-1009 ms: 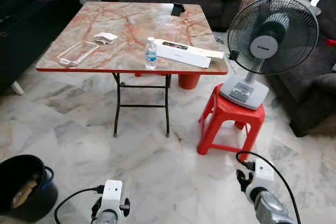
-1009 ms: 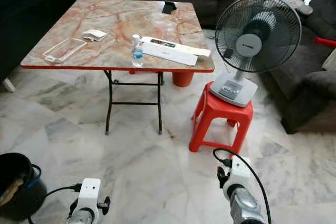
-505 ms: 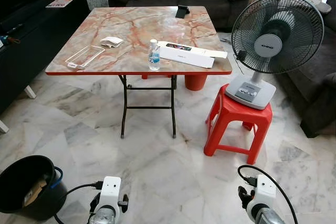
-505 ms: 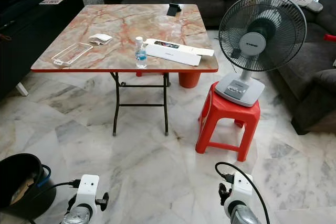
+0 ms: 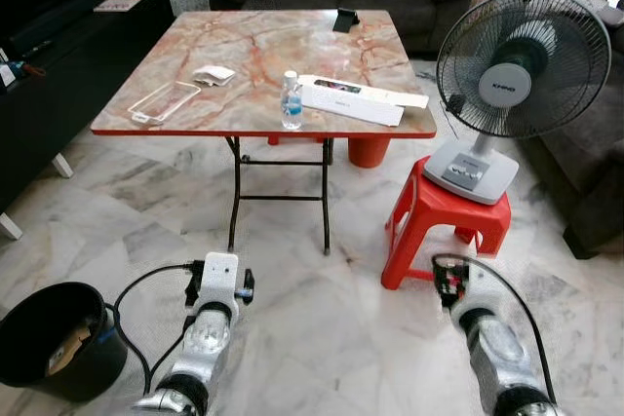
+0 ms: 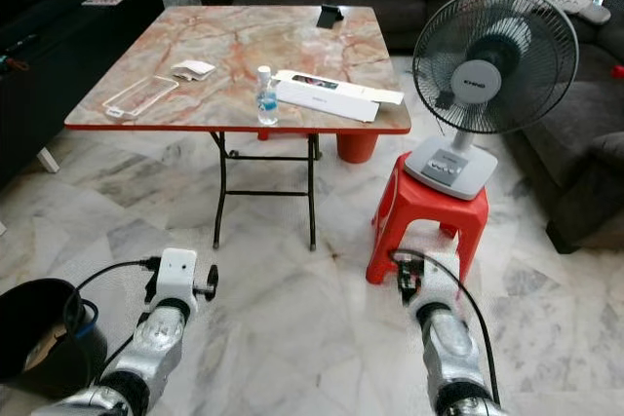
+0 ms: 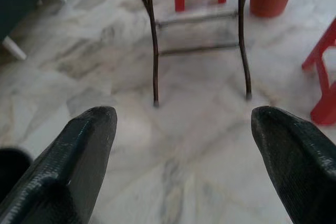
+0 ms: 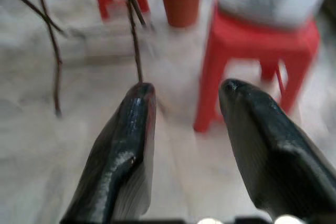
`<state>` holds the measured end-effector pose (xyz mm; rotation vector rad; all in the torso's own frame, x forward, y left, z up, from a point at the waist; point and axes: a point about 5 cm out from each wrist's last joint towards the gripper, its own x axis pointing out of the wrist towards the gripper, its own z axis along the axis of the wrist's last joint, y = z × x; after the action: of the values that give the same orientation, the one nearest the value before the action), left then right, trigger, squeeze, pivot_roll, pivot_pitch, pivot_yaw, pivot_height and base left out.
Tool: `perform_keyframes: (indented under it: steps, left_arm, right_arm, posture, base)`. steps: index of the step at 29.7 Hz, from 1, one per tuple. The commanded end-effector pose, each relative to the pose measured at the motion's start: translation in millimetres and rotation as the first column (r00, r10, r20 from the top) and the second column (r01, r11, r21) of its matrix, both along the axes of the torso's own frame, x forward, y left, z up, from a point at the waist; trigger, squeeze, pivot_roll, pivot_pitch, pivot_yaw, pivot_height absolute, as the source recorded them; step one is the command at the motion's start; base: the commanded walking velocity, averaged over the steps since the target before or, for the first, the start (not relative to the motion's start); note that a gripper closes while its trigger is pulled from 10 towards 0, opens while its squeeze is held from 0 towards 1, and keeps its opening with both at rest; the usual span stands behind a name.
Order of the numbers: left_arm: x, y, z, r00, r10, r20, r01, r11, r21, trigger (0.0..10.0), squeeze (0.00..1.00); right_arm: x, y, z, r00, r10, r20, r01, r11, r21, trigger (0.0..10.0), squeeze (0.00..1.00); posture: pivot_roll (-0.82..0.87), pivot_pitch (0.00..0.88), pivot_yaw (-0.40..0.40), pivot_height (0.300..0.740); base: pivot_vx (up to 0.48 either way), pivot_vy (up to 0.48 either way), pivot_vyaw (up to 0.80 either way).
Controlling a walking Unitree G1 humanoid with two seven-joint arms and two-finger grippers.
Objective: Picking trash to rubbish bin
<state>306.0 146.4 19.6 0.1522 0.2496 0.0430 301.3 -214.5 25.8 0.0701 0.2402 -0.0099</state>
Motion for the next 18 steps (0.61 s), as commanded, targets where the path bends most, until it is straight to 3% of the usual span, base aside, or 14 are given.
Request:
perform_keyframes:
  steps: [1,3,5,9,18]
  left_arm:
    - [14.0,-5.7,20,0.995,-0.012,0.098,0.012,1.0,0.001,10.0,0.0]
    - [18.3,-7.2,27,0.991,-0.013,0.133,0.012,1.0,0.002,10.0,0.0]
    - [28.2,-11.6,46,0.975,-0.021,0.222,0.019,1.0,0.012,10.0,0.0]
    - [34.7,-16.1,60,0.954,-0.039,0.297,0.031,0.999,0.035,10.0,0.0]
    - [41.6,-22.9,76,0.928,-0.082,0.362,0.058,0.995,0.078,10.0,0.0]
  right_arm:
    - [18.9,10.0,26,0.991,0.037,0.127,-0.037,0.999,-0.004,10.0,0.0]
    - [24.9,14.0,35,0.984,0.048,0.171,-0.049,0.999,0.001,10.0,0.0]
    - [39.2,26.7,58,0.959,0.083,0.271,-0.087,0.996,0.004,10.0,0.0]
    - [47.3,35.7,74,0.935,0.114,0.336,-0.12,0.993,-0.002,10.0,0.0]
    - [51.3,48.9,83,0.917,0.145,0.371,-0.157,0.988,0.0,10.0,0.0]
  posture:
    - [-0.05,0.0,-0.024,0.74]
    - [-0.05,0.003,-0.026,0.74]
    - [-0.05,0.006,-0.028,0.74]
    - [-0.05,0.011,-0.032,0.74]
    - [-0.05,0.023,-0.04,0.74]
  base:
    - [0.0,0.0,0.0]
    - [0.0,0.0,0.0]
    - [0.0,0.0,0.0]
    - [0.0,0.0,0.0]
    - [0.245,0.0,0.0]
